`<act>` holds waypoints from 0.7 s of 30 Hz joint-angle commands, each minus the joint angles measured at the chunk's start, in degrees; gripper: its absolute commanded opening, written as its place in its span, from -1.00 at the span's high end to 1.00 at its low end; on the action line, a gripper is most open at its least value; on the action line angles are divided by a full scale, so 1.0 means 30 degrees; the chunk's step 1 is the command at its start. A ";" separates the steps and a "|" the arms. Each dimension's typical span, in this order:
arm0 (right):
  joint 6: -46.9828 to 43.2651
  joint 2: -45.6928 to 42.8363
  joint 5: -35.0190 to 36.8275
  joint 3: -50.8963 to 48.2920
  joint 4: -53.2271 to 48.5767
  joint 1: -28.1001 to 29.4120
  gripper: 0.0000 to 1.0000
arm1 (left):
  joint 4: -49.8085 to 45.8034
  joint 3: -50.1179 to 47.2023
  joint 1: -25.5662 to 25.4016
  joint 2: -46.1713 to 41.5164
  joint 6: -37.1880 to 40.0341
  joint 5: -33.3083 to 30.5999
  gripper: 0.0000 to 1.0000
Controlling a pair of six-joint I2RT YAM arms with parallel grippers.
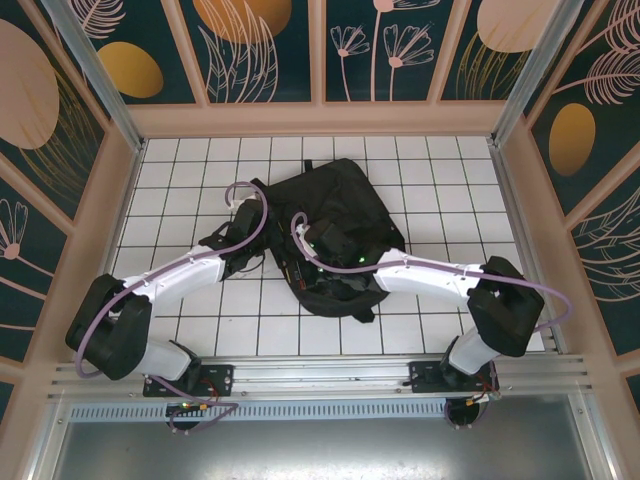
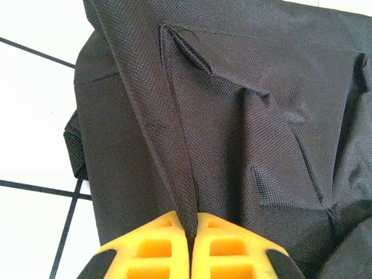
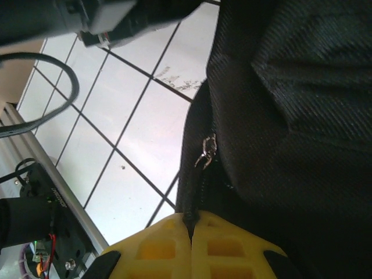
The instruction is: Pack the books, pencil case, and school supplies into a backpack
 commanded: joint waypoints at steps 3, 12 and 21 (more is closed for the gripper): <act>0.0325 -0.1287 0.1432 -0.0012 -0.2340 0.1133 1.00 | 0.0676 0.0336 0.0557 -0.0018 0.0017 -0.1127 1.00; 0.0833 -0.3516 0.2363 -0.1648 -0.3974 0.1848 1.00 | 0.0672 -0.0052 0.1203 -0.0203 0.0362 -0.1695 1.00; -0.0747 -0.5066 0.2942 -0.3009 -0.6065 0.1838 1.00 | 0.0558 0.0145 0.1440 0.0058 0.1248 -0.2180 1.00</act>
